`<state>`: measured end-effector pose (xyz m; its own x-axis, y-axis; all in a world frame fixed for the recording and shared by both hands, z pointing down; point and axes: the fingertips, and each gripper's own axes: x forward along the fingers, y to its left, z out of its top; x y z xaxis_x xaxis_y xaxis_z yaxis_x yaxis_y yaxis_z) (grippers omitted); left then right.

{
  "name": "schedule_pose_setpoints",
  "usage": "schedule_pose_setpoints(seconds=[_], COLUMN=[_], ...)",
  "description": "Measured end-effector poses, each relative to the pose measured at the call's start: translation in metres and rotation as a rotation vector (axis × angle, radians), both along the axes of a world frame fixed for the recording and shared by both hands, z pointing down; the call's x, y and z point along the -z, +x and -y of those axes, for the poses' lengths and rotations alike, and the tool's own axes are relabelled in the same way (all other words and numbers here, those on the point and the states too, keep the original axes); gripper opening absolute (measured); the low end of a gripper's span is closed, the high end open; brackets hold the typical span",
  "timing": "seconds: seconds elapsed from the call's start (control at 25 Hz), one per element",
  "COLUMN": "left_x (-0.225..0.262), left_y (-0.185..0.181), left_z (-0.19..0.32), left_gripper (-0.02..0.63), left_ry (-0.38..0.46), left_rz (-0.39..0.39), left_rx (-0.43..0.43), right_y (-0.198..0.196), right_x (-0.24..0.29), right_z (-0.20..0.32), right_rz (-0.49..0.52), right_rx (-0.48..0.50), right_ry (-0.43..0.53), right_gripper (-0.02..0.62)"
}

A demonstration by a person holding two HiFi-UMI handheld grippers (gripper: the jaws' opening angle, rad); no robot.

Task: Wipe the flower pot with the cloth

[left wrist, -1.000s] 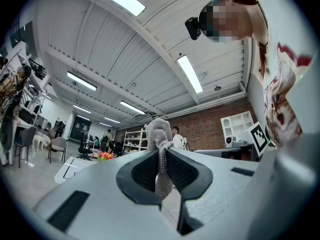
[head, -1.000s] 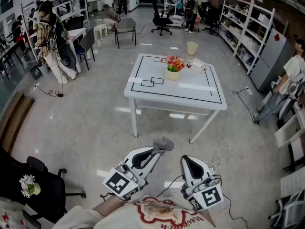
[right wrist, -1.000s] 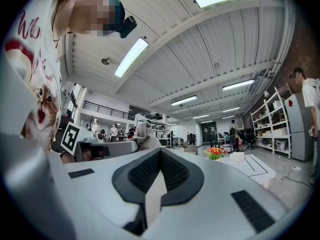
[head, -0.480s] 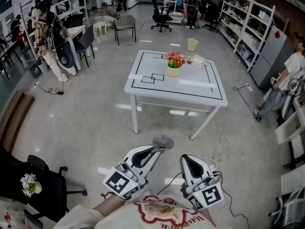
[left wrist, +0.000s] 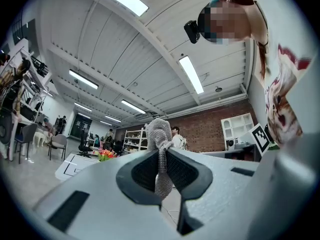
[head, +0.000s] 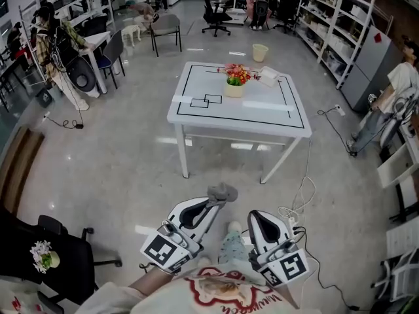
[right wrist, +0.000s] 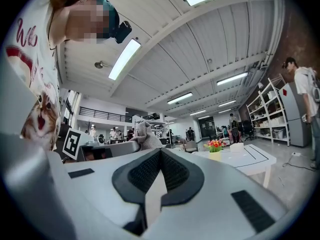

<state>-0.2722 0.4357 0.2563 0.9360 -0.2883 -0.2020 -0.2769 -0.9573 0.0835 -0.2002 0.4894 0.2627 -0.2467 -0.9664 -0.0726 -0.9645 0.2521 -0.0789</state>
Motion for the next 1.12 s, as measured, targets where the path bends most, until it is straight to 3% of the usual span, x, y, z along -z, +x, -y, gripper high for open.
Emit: schedule_pose_setpoints(seconds=[0.56, 1.12], left_x=[-0.012, 0.007], left_y=[0.037, 0.14], left_z=[0.064, 0.194], left_gripper=[0.034, 0.034], left_ry=[-0.02, -0.011], left_rz=[0.022, 0.013], left_rx=[0.011, 0.044], right_y=[0.034, 0.139], right_x=[-0.01, 0.013], right_z=[0.066, 0.206], right_rz=[0.02, 0.003], right_rx=[0.026, 0.082], right_ry=[-0.011, 0.015], right_gripper=[-0.002, -0.002])
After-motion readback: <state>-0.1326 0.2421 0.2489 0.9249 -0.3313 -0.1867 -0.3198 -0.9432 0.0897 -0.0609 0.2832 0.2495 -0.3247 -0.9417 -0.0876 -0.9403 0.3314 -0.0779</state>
